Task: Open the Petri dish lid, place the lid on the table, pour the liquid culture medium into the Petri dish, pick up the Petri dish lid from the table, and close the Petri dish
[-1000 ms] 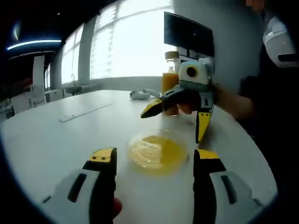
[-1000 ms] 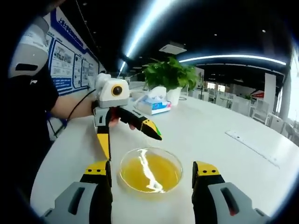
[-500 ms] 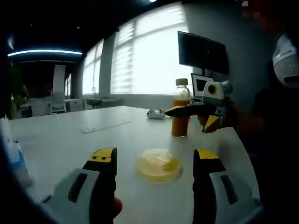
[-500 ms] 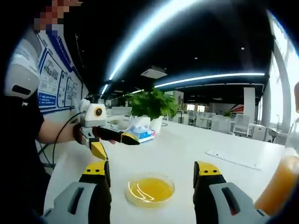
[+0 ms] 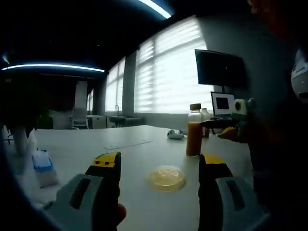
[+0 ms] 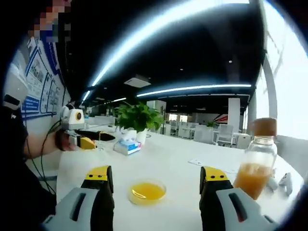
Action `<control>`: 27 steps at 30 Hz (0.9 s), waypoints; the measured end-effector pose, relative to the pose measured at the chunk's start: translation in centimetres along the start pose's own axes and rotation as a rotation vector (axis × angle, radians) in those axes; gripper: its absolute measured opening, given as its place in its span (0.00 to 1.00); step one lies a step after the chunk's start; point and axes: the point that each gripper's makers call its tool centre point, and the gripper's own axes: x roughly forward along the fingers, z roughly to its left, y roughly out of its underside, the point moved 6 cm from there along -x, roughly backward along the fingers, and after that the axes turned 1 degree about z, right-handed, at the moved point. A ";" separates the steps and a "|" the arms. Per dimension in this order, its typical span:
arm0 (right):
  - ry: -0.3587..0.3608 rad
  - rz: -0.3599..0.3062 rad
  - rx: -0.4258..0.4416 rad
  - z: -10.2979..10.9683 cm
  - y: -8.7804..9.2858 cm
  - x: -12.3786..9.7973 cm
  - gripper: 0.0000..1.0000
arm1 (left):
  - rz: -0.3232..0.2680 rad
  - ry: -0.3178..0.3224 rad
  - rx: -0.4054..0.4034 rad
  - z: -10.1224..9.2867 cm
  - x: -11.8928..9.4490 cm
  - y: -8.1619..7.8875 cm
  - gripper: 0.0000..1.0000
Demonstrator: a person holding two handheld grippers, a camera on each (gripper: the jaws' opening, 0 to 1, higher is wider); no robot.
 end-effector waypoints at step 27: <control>0.161 0.078 0.009 -1.3 -0.6 -7.5 0.65 | -0.048 -0.198 0.055 -0.7 -6.7 -2.2 0.56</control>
